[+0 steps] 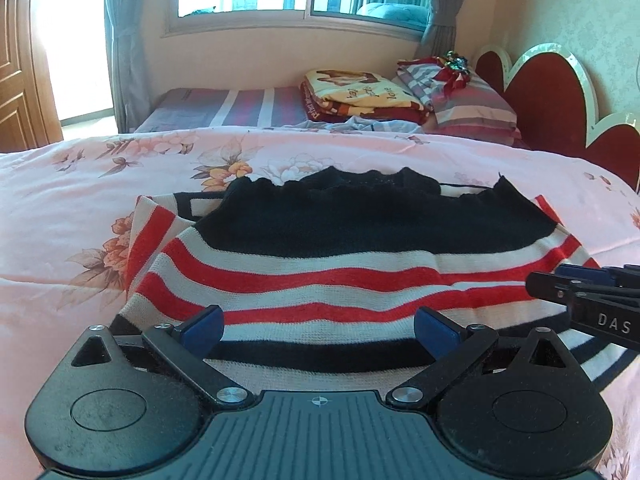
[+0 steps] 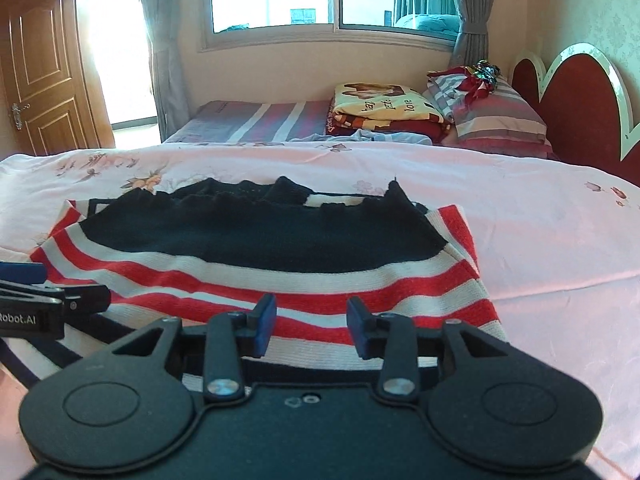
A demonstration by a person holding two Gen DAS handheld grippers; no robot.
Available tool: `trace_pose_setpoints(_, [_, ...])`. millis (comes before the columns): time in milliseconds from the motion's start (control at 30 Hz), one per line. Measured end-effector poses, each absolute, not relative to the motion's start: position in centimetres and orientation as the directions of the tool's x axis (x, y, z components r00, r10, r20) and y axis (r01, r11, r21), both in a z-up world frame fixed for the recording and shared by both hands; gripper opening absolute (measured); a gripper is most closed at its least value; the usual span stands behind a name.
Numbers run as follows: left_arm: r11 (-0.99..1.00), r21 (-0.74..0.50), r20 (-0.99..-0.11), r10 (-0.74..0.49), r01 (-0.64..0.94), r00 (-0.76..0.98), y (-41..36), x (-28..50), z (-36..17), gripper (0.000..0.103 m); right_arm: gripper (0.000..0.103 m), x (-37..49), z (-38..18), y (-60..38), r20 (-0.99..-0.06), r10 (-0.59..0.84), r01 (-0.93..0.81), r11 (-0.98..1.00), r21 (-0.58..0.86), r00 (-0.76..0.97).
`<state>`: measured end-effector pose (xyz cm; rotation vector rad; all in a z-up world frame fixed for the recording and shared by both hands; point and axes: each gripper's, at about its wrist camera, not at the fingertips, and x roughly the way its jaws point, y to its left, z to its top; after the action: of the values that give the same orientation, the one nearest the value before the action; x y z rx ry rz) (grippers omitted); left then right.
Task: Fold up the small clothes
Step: 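Move both tools back to the folded edge of the sweater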
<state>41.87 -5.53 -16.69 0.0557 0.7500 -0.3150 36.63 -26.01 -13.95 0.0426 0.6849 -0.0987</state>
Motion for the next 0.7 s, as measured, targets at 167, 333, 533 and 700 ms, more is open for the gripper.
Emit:
trace_pose_setpoints(167, [0.949, -0.017, -0.706, -0.235, 0.316, 0.668, -6.0, 41.2, -18.0, 0.1, 0.038, 36.4, -14.4, -23.9, -0.646, -0.044, 0.053, 0.999, -0.005, 0.762])
trace_pose_setpoints(333, [0.946, 0.013, -0.704, -0.223, 0.325, 0.675, -6.0, 40.5, -19.5, 0.103, 0.042, 36.3, -16.8, -23.4, -0.663, -0.071, 0.04, 0.997, -0.062, 0.745])
trace_pose_setpoints(533, [0.952, 0.025, -0.685, -0.207, 0.306, 0.698, -6.3, 39.9, -19.7, 0.103, 0.042, 35.1, -17.8, -22.5, -0.617, -0.119, 0.075, 0.992, -0.098, 0.778])
trace_pose_setpoints(700, [0.949, 0.024, -0.695, -0.21, 0.314, 0.687, -6.3, 40.1, -19.6, 0.103, 0.042, 35.0, -17.8, -22.5, -0.615, -0.131, 0.097, 0.991, -0.089, 0.778])
